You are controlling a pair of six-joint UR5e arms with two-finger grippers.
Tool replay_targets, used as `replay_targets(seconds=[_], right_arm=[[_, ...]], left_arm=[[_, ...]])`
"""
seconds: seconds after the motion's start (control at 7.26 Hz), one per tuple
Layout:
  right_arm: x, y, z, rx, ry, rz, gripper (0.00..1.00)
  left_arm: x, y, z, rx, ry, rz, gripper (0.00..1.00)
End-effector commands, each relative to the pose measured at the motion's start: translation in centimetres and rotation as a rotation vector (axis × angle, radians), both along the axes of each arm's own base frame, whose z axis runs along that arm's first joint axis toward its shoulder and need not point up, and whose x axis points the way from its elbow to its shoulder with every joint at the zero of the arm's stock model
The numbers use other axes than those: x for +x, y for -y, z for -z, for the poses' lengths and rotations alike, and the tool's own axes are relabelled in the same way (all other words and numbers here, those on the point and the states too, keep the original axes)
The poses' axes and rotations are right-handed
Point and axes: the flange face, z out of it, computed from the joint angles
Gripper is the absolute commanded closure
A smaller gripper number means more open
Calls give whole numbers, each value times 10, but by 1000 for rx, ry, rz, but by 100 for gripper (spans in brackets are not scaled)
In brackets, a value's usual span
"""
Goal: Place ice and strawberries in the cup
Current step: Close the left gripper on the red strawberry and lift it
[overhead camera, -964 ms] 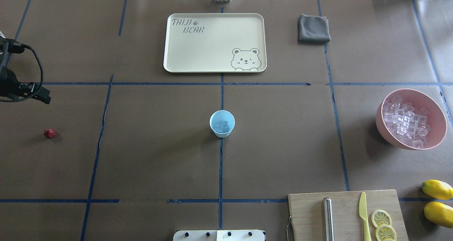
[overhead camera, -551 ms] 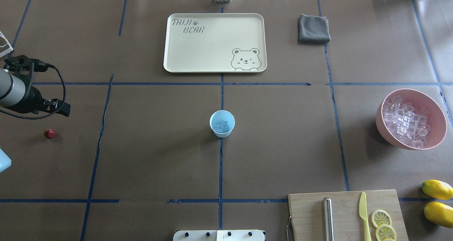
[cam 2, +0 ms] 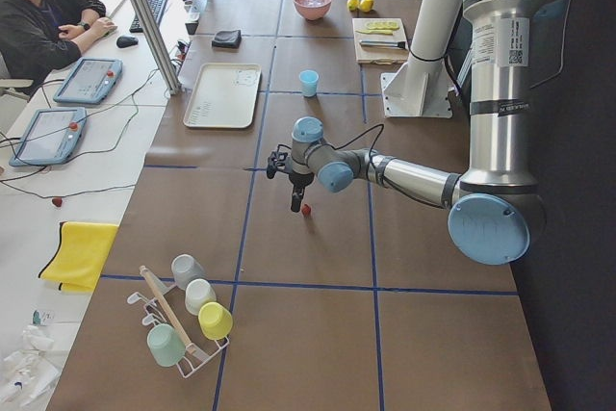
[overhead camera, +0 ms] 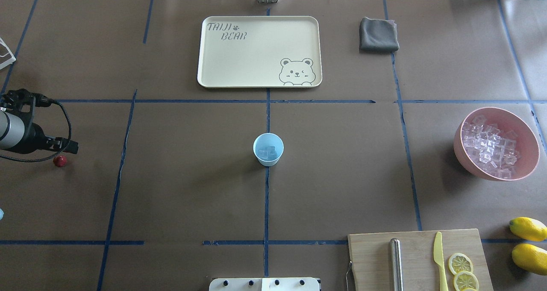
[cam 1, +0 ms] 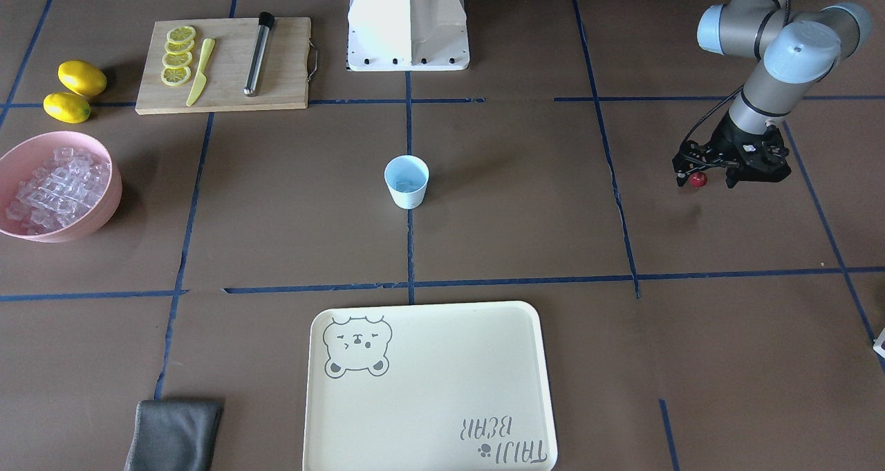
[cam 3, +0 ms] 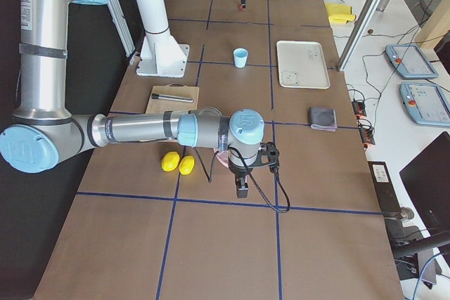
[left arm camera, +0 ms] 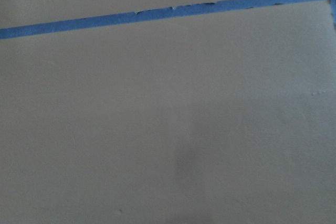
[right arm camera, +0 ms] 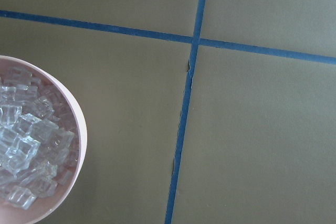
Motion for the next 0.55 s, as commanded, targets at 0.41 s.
replay_targets(seconds=[0.41], right_arm=[[0,0,1,2,0,0,0]], left_arm=[[3,-8,-20,-41,-62,-56,0]])
